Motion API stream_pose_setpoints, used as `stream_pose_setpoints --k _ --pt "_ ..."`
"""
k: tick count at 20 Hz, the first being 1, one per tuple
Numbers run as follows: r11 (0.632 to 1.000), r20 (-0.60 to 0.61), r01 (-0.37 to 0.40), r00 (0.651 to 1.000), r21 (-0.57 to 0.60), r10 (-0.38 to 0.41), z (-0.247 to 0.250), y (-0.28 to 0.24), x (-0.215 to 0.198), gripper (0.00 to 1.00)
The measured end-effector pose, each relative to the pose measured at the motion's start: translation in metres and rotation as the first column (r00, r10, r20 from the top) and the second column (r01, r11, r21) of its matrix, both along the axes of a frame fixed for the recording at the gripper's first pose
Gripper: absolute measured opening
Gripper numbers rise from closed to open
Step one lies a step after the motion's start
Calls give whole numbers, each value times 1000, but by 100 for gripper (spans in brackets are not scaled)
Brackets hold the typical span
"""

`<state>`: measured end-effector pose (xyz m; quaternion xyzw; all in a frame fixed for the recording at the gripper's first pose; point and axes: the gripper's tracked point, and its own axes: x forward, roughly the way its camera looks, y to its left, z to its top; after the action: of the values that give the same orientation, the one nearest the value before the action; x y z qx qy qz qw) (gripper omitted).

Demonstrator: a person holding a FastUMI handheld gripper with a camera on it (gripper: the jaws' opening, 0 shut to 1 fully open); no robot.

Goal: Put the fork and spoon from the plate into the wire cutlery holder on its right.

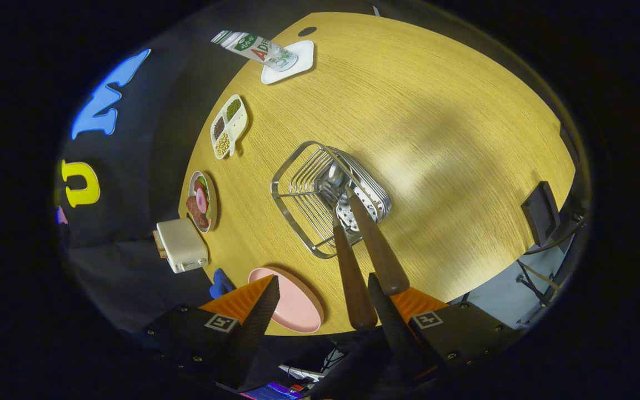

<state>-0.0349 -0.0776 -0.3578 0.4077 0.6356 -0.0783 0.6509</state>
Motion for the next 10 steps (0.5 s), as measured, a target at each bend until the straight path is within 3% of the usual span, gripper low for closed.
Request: stream_pose_setpoints --k 10 --pt "989 84 -77 993 -125 88 23 -18 -2 98"
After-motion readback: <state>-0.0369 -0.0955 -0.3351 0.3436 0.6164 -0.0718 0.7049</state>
